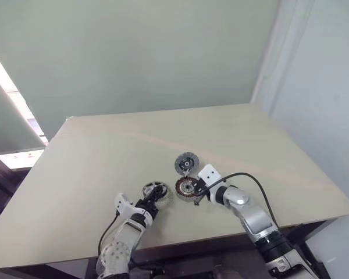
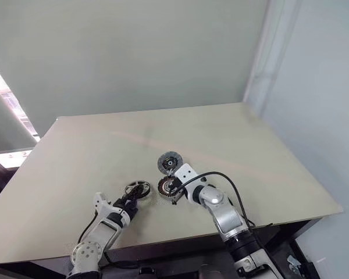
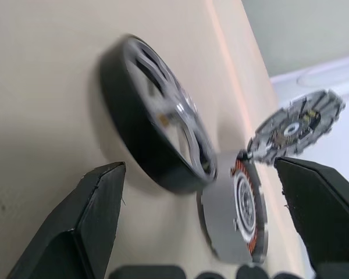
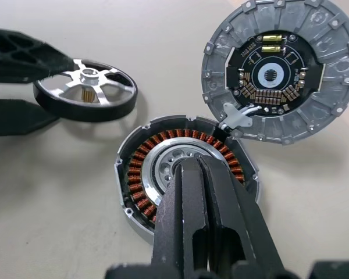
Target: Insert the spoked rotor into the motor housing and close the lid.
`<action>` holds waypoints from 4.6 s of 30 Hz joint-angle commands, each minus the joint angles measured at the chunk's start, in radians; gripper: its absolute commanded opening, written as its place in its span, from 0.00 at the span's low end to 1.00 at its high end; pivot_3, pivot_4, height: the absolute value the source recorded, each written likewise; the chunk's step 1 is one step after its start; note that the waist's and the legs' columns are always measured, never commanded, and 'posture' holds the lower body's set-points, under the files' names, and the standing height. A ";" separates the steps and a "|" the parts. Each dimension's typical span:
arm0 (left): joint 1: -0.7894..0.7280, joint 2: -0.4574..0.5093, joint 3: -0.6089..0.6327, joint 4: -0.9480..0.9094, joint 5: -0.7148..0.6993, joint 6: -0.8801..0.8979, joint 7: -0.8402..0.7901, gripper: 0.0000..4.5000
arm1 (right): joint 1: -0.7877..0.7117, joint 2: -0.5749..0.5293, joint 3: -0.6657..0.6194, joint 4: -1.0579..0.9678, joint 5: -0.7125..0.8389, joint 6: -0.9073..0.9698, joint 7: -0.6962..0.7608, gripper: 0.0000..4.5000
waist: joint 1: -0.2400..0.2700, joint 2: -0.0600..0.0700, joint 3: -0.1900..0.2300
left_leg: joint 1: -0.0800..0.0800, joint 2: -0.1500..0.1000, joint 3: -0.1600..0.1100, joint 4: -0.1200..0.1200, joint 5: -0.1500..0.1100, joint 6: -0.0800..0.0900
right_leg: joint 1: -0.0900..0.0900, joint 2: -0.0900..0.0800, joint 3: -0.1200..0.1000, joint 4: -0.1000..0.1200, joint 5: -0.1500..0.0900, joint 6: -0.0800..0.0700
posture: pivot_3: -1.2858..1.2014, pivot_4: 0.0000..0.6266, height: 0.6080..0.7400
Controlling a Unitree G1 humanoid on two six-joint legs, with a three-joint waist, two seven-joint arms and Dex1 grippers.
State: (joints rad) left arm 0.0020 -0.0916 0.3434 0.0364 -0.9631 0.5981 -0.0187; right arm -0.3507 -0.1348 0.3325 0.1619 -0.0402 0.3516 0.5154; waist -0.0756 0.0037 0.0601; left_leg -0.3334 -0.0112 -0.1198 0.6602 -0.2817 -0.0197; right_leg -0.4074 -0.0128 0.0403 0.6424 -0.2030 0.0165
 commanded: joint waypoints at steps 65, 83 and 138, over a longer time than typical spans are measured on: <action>0.028 0.028 -0.020 -0.063 -0.238 0.126 -0.231 0.18 | 0.062 -0.045 -0.073 -0.140 0.010 0.062 -0.061 0.00 | 0.004 -0.005 0.003 | -0.009 -0.002 0.001 -0.005 -0.002 -0.002 | -0.008 -0.001 0.002 -0.003 0.000 0.000 | 0.52 0.00 1.00; 0.074 0.099 -0.045 -0.066 -0.087 0.109 -0.194 0.93 | 0.037 -0.029 -0.065 -0.110 0.012 0.052 -0.049 0.00 | 0.004 -0.005 0.003 | -0.008 -0.002 0.001 -0.005 -0.002 -0.002 | -0.008 -0.001 0.002 -0.003 0.000 0.000 | 0.52 0.00 1.00; -0.040 0.009 -0.097 -0.068 -0.099 0.165 -0.191 0.36 | 0.085 -0.066 -0.099 -0.177 0.019 0.092 -0.063 0.00 | 0.004 -0.005 0.003 | -0.008 -0.003 0.000 -0.002 -0.002 -0.002 | -0.007 -0.002 0.002 -0.002 0.000 0.000 | 0.52 0.00 1.00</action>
State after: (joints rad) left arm -0.0135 -0.0795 0.2529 -0.0229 -1.0707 0.7730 -0.2100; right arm -0.2578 -0.2019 0.2523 0.0460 -0.0325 0.4434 0.4589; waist -0.0715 -0.0017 0.0629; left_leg -0.3417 -0.0138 -0.1196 0.6583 -0.2837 -0.0213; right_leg -0.4141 -0.0144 0.0420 0.6402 -0.2031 0.0165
